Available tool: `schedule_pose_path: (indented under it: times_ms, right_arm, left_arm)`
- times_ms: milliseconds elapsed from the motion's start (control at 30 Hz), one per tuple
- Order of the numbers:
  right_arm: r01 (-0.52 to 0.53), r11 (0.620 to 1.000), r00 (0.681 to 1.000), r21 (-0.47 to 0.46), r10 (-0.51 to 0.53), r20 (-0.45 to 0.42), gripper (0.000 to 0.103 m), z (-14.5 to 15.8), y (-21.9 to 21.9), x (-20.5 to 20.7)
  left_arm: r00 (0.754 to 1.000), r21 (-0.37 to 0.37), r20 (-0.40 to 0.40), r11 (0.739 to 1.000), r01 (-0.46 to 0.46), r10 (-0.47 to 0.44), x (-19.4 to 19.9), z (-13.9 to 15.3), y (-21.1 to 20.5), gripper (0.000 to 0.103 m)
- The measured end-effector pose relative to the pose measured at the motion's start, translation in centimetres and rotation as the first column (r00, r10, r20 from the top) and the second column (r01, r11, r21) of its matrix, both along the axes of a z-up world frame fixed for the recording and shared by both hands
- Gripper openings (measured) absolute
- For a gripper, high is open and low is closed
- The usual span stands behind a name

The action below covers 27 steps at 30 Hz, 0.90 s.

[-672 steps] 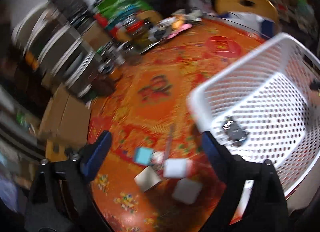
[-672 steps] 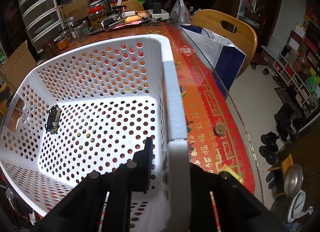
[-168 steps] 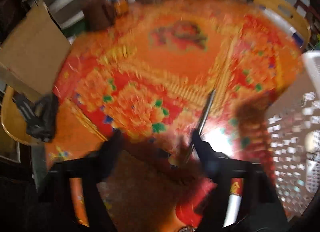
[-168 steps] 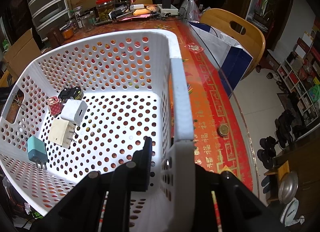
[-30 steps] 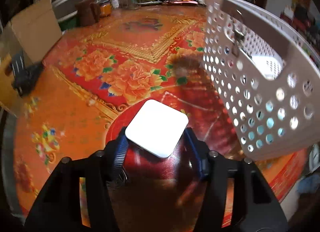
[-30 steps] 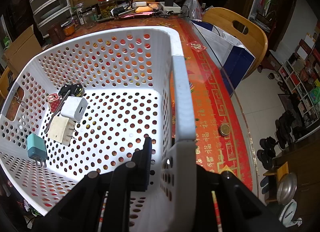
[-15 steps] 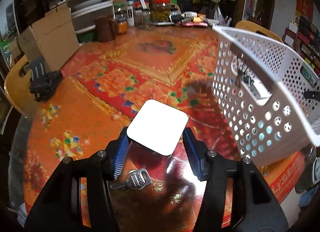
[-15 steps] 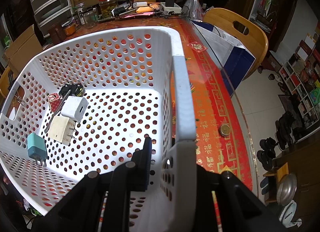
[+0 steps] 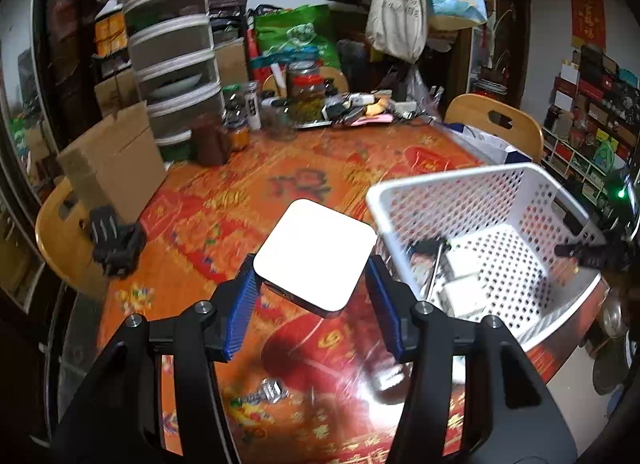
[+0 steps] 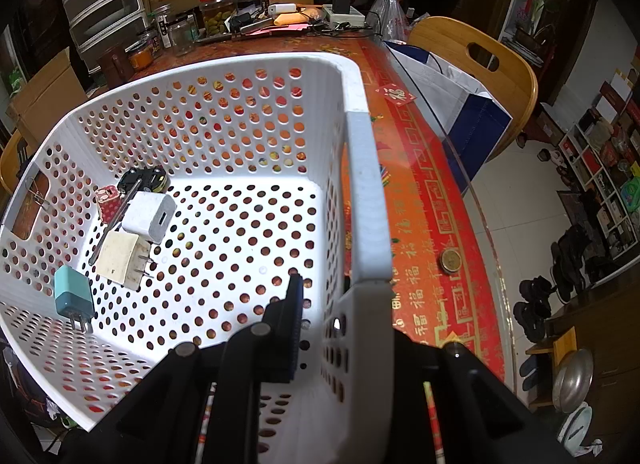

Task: Organize rigid objects
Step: 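Carry the white square pad into the basket and open the left gripper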

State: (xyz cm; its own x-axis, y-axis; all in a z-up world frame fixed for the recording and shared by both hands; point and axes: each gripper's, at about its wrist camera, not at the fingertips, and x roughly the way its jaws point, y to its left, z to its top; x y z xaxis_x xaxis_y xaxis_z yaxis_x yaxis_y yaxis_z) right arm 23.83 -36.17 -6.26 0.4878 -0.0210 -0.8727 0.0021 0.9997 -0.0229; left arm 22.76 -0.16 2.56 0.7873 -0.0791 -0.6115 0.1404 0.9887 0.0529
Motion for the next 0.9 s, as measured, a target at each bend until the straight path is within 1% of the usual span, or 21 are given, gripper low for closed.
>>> schedule_pose_path:
  times_ms: [67,133,167,200,267,367,533,667,800,833,900]
  right_arm:
    - [-0.001,1.000,1.000,0.000,0.001,-0.001,0.016,0.0,0.0,0.0]
    - [-0.001,1.000,1.000,-0.001,0.001,-0.004,0.016,-0.1,0.1,0.1]
    - [-0.002,1.000,1.000,-0.001,0.002,-0.004,0.016,-0.1,0.0,0.1]
    - [-0.001,1.000,1.000,-0.001,0.001,-0.005,0.016,-0.1,0.1,0.2]
    - [-0.002,1.000,1.000,-0.001,0.002,-0.003,0.016,-0.1,0.0,0.1]
    - [-0.002,1.000,1.000,-0.001,0.002,-0.003,0.016,-0.1,0.0,0.1]
    - [-0.002,1.000,1.000,-0.001,0.002,-0.004,0.016,-0.1,0.1,0.1]
    - [-0.004,1.000,1.000,-0.001,0.004,-0.004,0.016,-0.1,0.1,0.2]
    - [-0.004,1.000,1.000,-0.001,0.004,-0.003,0.016,-0.1,0.1,0.2]
    - [-0.004,1.000,1.000,-0.001,0.004,-0.003,0.016,-0.1,0.1,0.2]
    - [-0.004,1.000,1.000,-0.001,0.004,-0.003,0.016,-0.2,0.1,0.2]
  left_arm:
    - [1.000,0.042,0.010,0.999,0.007,-0.008,0.4,1.1,-1.4,0.051]
    - [1.000,0.101,0.019,0.995,0.017,-0.019,0.8,2.0,-3.4,0.051]
    - [0.999,0.149,0.022,0.989,0.020,-0.024,1.1,2.3,-4.8,0.051]
    - [0.999,0.179,0.020,0.984,0.021,-0.025,1.4,2.4,-5.8,0.051]
    - [0.999,0.218,0.005,0.975,0.032,-0.034,2.0,2.4,-7.6,0.051]
    - [0.998,0.263,-0.018,0.963,0.057,-0.054,2.9,1.7,-10.0,0.051]
    - [0.996,0.272,-0.043,0.958,0.087,-0.079,3.5,0.4,-11.4,0.051]
    - [0.994,0.307,-0.061,0.946,0.104,-0.090,4.2,-0.9,-12.7,0.051]
    - [0.989,0.375,-0.110,0.917,0.134,-0.099,5.2,-2.9,-15.0,0.051]
    - [0.986,0.395,-0.135,0.907,0.147,-0.101,5.7,-3.5,-15.7,0.051]
    - [0.977,0.410,-0.180,0.895,0.178,-0.112,6.3,-4.5,-16.5,0.051]
